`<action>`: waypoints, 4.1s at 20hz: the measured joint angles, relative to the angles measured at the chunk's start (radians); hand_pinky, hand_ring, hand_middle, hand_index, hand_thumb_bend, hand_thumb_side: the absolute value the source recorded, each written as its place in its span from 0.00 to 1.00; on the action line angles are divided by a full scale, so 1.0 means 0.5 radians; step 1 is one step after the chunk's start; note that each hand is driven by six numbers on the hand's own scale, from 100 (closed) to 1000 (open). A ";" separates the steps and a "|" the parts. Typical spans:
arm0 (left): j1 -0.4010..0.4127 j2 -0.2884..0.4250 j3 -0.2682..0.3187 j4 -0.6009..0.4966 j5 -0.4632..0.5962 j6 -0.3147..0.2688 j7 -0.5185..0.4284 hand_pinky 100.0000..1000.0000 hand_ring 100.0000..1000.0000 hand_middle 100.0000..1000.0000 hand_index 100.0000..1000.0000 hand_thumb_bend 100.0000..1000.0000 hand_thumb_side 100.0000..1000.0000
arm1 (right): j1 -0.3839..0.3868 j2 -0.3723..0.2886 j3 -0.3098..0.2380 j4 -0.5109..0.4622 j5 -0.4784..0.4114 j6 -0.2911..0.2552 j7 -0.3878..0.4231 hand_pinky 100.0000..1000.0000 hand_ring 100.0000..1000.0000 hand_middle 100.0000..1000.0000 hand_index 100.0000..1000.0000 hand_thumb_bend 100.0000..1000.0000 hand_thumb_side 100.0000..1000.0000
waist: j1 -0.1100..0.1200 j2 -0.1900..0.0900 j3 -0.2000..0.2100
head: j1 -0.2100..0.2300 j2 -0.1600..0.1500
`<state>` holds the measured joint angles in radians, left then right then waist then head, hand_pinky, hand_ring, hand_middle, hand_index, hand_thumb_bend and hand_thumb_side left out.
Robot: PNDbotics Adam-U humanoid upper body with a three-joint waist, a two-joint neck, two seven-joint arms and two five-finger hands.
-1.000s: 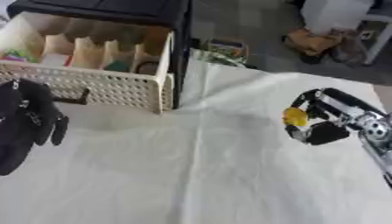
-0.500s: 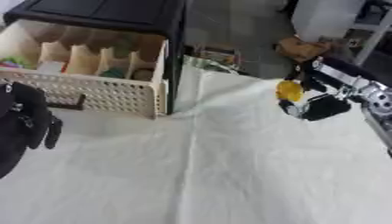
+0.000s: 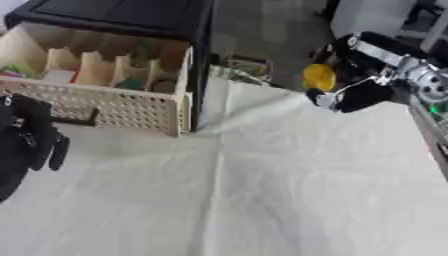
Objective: Pick up objects from table and place into drawer.
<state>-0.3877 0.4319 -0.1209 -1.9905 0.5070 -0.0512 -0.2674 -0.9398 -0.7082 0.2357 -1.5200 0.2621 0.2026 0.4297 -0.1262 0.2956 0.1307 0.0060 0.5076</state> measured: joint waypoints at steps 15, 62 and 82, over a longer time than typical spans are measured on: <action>-0.052 0.000 -0.038 0.009 -0.025 0.072 -0.045 0.17 0.12 0.32 0.60 0.00 0.49 | -0.415 0.248 0.009 0.238 0.029 0.016 0.003 0.68 0.52 0.00 0.50 0.22 0.00 | -0.065 0.032 0.067 | -0.086 -0.064; -0.230 -0.057 -0.148 0.009 -0.122 0.188 -0.179 0.17 0.12 0.31 0.59 0.00 0.41 | -0.815 0.773 -0.022 0.537 0.281 -0.031 -0.114 0.72 0.60 0.00 0.70 0.38 0.21 | -0.153 0.169 0.271 | -0.353 -0.247; -0.138 -0.004 -0.081 0.010 -0.037 -0.074 -0.057 0.17 0.13 0.32 0.60 0.00 0.55 | -0.457 0.308 -0.276 -0.613 -0.587 0.289 -0.659 0.72 0.60 0.12 0.70 0.38 0.45 | -0.026 0.083 0.145 | -0.136 -0.118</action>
<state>-0.4566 0.4301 -0.1613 -1.9857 0.4883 -0.0881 -0.2957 -1.1682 -0.5542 0.0978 -1.8263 -0.0315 0.3471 0.1000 -0.1395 0.3370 0.2031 -0.0619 0.4487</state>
